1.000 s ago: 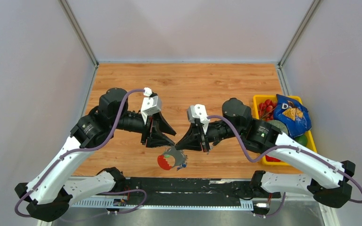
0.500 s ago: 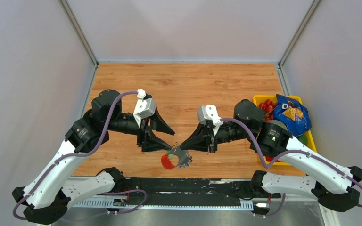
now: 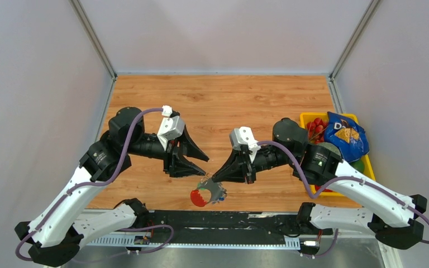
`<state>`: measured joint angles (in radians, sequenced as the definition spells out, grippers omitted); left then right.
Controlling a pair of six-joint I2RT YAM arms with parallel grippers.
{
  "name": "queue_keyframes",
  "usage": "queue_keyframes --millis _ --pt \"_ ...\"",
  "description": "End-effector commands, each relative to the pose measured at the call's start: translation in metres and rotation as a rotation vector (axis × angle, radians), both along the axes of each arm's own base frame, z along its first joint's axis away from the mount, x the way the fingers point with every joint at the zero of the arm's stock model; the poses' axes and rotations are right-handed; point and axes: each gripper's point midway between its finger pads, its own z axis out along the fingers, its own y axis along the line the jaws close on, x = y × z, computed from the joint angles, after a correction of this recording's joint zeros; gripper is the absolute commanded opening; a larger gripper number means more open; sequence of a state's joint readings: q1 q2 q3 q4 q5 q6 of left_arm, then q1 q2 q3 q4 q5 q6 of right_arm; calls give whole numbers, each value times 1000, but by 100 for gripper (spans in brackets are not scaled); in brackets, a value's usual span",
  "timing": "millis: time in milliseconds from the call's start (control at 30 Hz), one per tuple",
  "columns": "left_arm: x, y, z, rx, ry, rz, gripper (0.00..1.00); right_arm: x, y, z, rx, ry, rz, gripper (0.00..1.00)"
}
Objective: Put the keys on the keyring
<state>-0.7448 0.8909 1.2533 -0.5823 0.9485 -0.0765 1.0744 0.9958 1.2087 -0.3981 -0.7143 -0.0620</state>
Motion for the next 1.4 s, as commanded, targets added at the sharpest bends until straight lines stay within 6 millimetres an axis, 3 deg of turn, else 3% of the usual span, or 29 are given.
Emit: queue_keyframes --millis 0,1367 --pt "-4 1 17 -69 -57 -15 56 -8 3 24 83 -48 48 0" --pt "-21 4 12 -103 -36 -99 40 -2 13 51 146 -54 -10 0"
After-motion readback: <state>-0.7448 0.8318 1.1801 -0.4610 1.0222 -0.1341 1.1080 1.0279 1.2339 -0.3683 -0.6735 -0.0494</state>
